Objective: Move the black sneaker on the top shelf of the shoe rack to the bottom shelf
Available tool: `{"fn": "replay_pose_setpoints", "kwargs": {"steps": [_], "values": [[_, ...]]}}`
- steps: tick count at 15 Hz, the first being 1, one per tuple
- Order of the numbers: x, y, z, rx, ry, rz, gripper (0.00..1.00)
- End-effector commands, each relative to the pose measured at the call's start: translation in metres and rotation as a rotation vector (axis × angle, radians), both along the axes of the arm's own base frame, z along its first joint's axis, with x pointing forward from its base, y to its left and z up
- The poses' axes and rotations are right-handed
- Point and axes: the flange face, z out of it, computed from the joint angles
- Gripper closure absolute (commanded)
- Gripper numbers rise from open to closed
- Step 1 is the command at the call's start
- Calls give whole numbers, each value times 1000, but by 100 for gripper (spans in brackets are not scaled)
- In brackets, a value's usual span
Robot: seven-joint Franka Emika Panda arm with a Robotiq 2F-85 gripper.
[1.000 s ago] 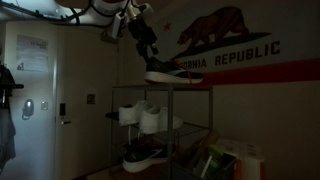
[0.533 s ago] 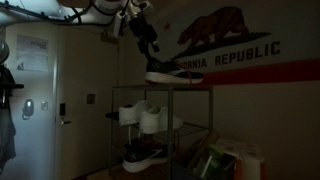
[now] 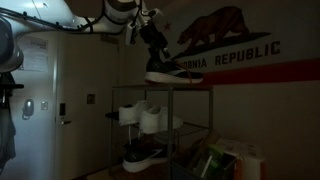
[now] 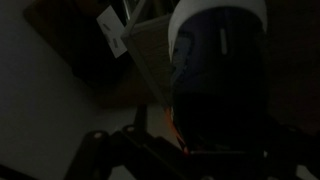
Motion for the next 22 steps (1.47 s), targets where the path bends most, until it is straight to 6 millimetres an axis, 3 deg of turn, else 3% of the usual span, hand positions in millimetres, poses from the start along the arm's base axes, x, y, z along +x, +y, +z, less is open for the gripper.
{"fn": "replay_pose_setpoints", "kwargs": {"steps": [1, 5, 6, 7, 11, 15, 18, 22], "values": [[13, -8, -1, -25, -45, -49, 0], [19, -19, -12, -34, -20, -77, 0], [19, -22, -14, -35, -13, -81, 18], [20, -25, -16, -36, -6, -84, 28], [22, -32, -22, -32, 14, -93, 58], [24, -26, -27, -26, 30, -71, 88], [24, -15, -33, -5, 58, -33, 97], [12, -7, -20, 0, 73, 14, 93]]}}
